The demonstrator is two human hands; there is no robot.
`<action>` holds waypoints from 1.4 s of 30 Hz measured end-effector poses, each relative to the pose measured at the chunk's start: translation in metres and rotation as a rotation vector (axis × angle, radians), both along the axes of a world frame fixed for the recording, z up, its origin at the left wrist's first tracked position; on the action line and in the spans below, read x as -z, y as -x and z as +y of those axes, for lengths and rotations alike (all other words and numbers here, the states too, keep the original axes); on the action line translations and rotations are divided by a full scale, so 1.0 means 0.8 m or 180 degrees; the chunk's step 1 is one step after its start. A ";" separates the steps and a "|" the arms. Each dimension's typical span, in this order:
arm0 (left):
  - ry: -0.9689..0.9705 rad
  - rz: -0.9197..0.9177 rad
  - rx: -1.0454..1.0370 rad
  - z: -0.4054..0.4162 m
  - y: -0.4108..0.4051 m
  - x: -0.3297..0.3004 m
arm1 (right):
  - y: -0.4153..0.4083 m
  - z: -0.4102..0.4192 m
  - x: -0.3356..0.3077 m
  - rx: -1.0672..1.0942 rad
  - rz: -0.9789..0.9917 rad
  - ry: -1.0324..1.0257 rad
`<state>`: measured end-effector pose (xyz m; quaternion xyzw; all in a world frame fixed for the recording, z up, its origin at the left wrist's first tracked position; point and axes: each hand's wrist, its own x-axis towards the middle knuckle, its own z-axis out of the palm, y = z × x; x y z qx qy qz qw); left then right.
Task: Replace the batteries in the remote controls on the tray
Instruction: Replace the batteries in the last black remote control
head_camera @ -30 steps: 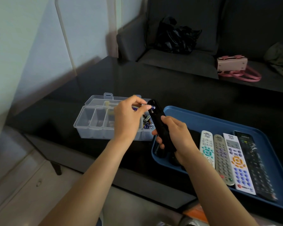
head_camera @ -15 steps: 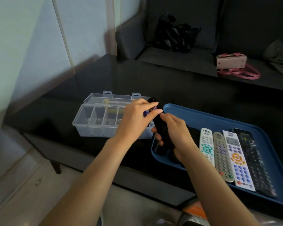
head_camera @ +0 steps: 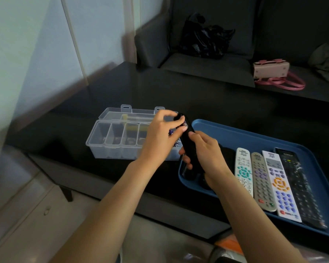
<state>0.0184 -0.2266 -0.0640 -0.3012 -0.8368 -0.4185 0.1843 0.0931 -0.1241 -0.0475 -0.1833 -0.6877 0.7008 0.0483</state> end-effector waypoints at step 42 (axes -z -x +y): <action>-0.1469 -0.2088 0.0033 -0.003 -0.003 -0.023 | -0.002 -0.011 -0.005 -0.0082 -0.0357 0.0707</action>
